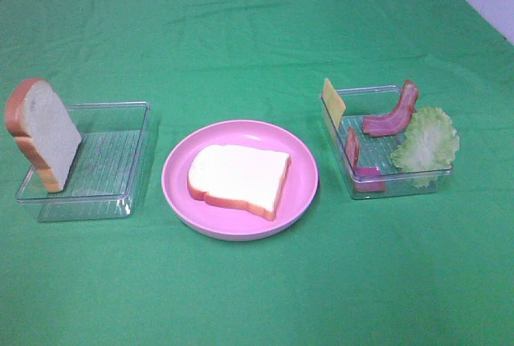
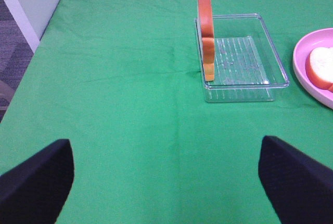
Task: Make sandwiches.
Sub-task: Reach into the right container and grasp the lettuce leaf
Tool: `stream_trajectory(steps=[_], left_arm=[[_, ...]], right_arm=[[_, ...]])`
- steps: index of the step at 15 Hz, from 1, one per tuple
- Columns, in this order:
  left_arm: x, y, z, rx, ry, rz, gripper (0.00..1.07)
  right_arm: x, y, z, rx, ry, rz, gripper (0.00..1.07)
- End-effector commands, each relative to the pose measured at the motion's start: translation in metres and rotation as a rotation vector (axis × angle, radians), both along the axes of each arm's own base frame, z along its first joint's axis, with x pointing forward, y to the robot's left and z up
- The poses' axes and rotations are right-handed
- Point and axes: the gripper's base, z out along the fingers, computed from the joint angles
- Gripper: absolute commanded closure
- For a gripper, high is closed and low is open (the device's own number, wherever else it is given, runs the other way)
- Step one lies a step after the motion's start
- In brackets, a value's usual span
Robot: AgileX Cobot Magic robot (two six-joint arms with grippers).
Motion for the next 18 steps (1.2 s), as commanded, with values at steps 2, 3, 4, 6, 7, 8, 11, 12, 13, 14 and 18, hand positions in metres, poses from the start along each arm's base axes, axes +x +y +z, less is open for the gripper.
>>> stream_trajectory(steps=[2,3,4,6,7,8,11,12,13,14,18], left_arm=[[-0.002,0.0,0.0,0.003,-0.015,0.003,0.17],[-0.002,0.0,0.0,0.003,-0.015,0.003,0.17],[-0.002,0.0,0.0,0.003,-0.015,0.003,0.17],[-0.002,0.0,0.0,0.003,-0.015,0.003,0.17],[-0.002,0.0,0.0,0.003,-0.015,0.003,0.17],[-0.002,0.0,0.0,0.003,-0.015,0.003,0.17],[-0.002,0.0,0.0,0.003,-0.015,0.003,0.17],[-0.002,0.0,0.0,0.003,-0.015,0.003,0.17],[-0.002,0.0,0.0,0.003,-0.015,0.003,0.17],[-0.002,0.0,0.0,0.003,-0.015,0.003,0.17],[-0.002,0.0,0.0,0.003,-0.015,0.003,0.17]], right_arm=[[0.009,-0.003,0.021,-0.046,-0.05,-0.013,0.24],[0.021,-0.004,0.03,-0.073,-0.054,-0.017,0.24],[0.036,-0.005,0.036,-0.094,-0.041,-0.015,0.24],[0.066,-0.003,0.043,-0.091,-0.024,0.007,0.24],[0.088,-0.001,0.045,-0.083,-0.019,0.023,0.24],[0.131,0.001,0.044,-0.078,0.062,0.041,0.24],[0.203,0.003,0.033,-0.06,0.285,0.047,0.24],[0.225,0.004,0.03,-0.038,0.333,0.046,0.24],[0.247,0.006,0.022,-0.016,0.4,0.049,0.24],[0.265,0.007,0.016,-0.011,0.464,0.063,0.24],[0.325,0.015,-0.004,0.032,0.622,0.129,0.24]])
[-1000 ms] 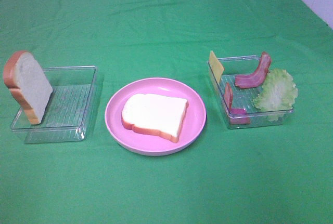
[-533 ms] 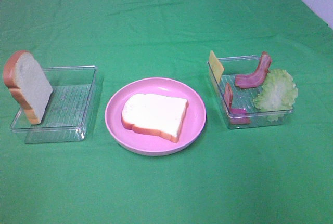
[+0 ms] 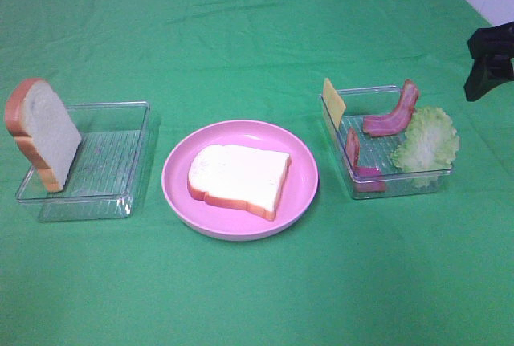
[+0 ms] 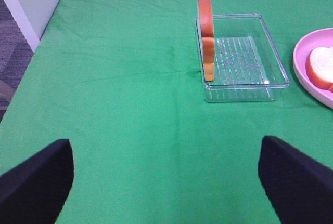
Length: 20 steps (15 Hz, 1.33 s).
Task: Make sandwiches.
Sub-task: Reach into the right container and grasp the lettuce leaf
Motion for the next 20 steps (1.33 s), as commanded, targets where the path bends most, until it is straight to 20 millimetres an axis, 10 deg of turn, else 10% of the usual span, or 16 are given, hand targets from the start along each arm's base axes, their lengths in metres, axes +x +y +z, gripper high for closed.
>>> stream_trajectory(steps=[1,15,20], left_arm=[[-0.002,0.0,0.0,0.003,-0.015,0.003,0.17],[-0.002,0.0,0.0,0.003,-0.015,0.003,0.17],[-0.002,0.0,0.0,0.003,-0.015,0.003,0.17]], right_arm=[[0.026,0.004,-0.011,0.035,0.043,0.039,0.24],[0.074,0.01,-0.094,0.091,0.144,0.052,0.32],[0.076,0.013,-0.093,0.131,0.13,0.028,0.59]])
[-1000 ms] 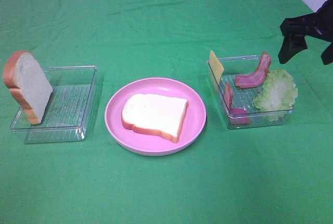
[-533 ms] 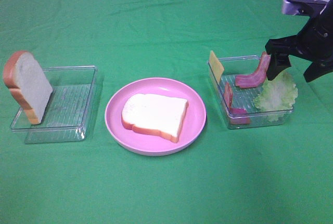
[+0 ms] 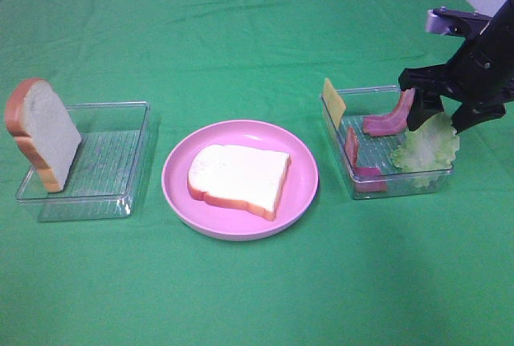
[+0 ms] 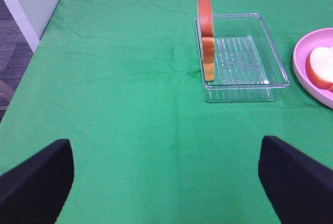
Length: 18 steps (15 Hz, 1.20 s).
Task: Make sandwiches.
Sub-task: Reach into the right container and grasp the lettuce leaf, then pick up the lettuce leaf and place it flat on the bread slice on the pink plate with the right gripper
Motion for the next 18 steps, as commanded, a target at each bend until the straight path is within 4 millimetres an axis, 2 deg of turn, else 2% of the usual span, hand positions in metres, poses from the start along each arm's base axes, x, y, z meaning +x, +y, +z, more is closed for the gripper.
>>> stream_trajectory(steps=[1,5,7,13,15,18], left_arm=[[-0.002,0.0,0.0,0.003,-0.015,0.003,0.17],[-0.002,0.0,0.0,0.003,-0.015,0.003,0.17],[-0.002,0.0,0.0,0.003,-0.015,0.003,0.17],[-0.002,0.0,0.0,0.003,-0.015,0.003,0.17],[-0.002,0.0,0.0,0.003,-0.015,0.003,0.17],[-0.002,0.0,0.0,0.003,-0.015,0.003,0.17]], right_arm=[[0.002,0.0,-0.001,0.007,-0.011,0.001,0.65],[0.003,0.0,-0.011,0.005,0.016,0.0,0.89],[0.003,-0.001,-0.014,-0.012,0.021,0.016,1.07],[0.001,0.0,-0.006,-0.007,0.014,0.019,1.07],[-0.001,0.003,0.008,-0.006,-0.018,0.028,1.07],[-0.01,0.019,0.042,-0.003,-0.099,0.073,1.07]])
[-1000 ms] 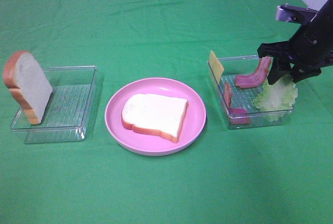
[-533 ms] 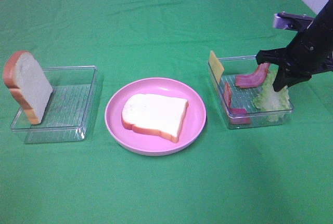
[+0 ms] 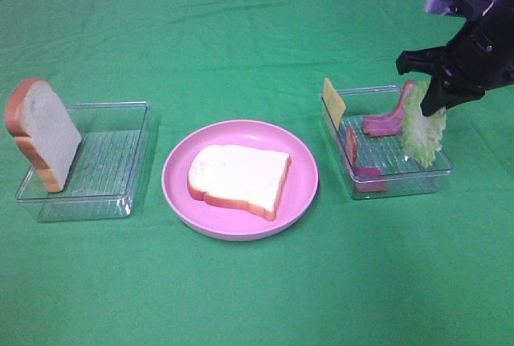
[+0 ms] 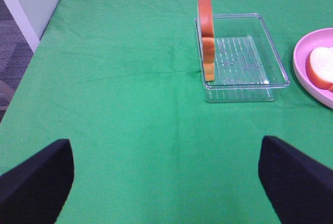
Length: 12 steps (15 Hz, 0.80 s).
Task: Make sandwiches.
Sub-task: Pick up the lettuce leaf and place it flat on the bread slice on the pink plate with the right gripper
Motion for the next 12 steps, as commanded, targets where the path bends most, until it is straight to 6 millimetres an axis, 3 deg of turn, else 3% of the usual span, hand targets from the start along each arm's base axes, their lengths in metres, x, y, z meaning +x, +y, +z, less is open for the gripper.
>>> stream_trajectory(steps=[1,5,7,11,12], left_arm=[[-0.002,0.0,0.0,0.003,-0.015,0.003,0.17],[-0.002,0.0,0.0,0.003,-0.015,0.003,0.17],[-0.002,0.0,0.0,0.003,-0.015,0.003,0.17],[-0.002,0.0,0.0,0.003,-0.015,0.003,0.17],[-0.002,0.0,0.0,0.003,-0.015,0.003,0.17]], right_arm=[[-0.008,0.014,0.027,-0.01,-0.064,0.064,1.07],[-0.035,0.056,0.078,0.0,-0.187,0.202,1.07],[-0.049,0.077,0.094,0.008,-0.229,0.271,1.07],[-0.066,0.115,0.097,0.056,-0.223,0.371,1.07],[-0.074,0.136,0.098,0.093,-0.235,0.4,1.07]])
